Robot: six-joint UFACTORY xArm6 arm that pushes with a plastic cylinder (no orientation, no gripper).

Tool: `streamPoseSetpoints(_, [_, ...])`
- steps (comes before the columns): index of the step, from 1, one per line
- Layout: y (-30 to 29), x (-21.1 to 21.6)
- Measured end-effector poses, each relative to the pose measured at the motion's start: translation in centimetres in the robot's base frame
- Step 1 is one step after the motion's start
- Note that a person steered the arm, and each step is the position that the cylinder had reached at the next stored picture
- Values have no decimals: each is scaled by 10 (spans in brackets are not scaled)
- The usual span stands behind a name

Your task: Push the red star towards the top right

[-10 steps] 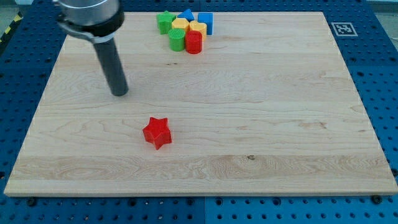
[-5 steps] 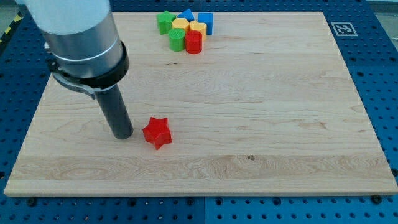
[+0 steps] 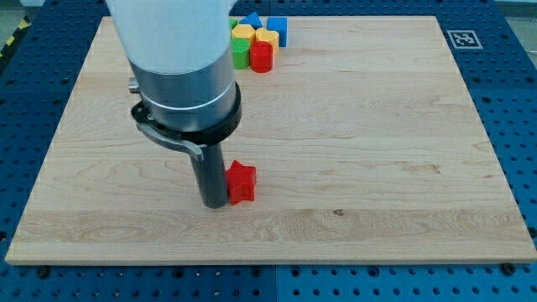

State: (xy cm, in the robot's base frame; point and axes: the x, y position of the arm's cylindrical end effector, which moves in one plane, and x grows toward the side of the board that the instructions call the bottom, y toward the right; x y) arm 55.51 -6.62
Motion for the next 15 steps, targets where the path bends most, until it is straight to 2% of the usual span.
streamPoseSetpoints(2, [9,-18])
streamPoseSetpoints(9, [75,-19])
streamPoseSetpoints(15, [89,-19])
